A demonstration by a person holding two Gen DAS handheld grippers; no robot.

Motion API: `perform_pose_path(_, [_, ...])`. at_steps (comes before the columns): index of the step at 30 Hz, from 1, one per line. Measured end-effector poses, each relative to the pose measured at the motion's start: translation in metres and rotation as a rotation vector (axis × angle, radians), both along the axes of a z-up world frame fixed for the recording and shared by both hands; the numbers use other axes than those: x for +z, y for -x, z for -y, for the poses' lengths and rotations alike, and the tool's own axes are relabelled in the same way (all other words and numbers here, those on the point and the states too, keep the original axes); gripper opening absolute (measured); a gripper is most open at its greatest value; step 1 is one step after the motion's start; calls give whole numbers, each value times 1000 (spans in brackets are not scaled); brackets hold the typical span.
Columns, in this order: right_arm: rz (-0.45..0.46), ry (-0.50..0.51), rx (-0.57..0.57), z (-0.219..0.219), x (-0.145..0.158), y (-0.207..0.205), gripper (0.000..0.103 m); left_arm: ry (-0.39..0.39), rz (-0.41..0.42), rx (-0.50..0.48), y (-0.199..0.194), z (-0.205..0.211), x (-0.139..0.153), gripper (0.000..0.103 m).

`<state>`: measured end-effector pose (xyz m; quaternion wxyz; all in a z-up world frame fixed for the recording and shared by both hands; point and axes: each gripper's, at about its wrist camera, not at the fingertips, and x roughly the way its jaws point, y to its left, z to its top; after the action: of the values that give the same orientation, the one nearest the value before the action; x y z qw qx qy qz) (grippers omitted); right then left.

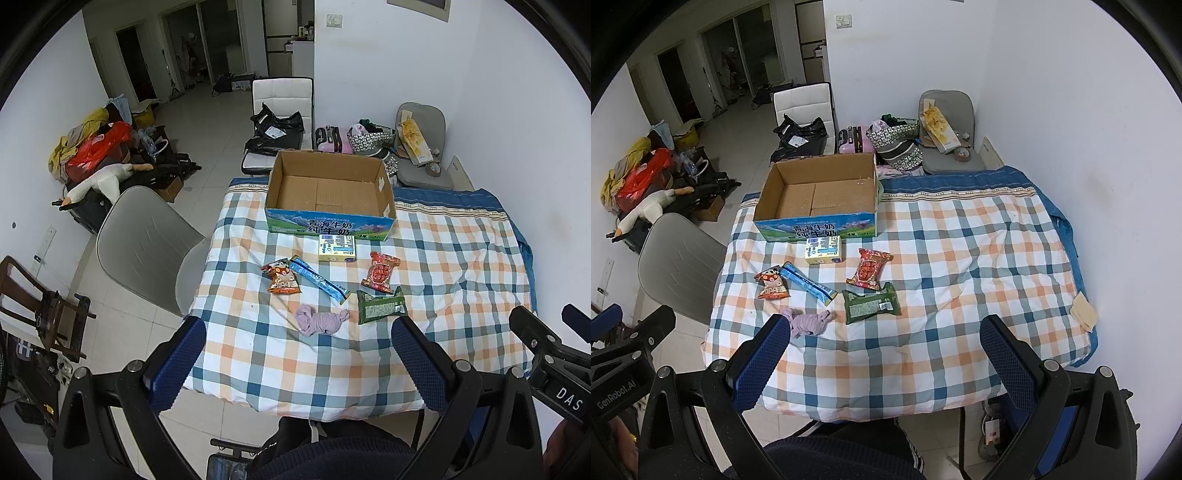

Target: Organize soft objects

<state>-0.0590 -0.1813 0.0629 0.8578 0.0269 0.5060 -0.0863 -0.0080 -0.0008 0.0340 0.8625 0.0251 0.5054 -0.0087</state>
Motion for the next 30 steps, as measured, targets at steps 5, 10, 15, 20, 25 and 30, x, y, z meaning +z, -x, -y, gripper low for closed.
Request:
perform_pose_path(5, [3, 1, -1, -2, -5, 2, 103, 3, 0, 1, 0, 0, 0, 103])
perform_pose_path(10, [3, 1, 5, -1, -1, 0, 103, 2, -1, -3, 0, -2, 0, 103])
perform_pose_path(15, [5, -4, 7, 0, -3, -2, 103, 12, -9, 1, 0, 1, -1, 103])
perform_pose_path(20, [-18, -18, -2, 0, 2, -23, 103, 55, -26, 41, -20, 2, -17, 103])
perform_pose_path(25, [-80, -58, -35, 15, -24, -62, 103, 86, -84, 57, -65, -5, -63, 103])
perform_pose_path(30, [-143, -96, -71, 33, -102, -98, 103, 92, -204, 51, -114, 1, -122, 103])
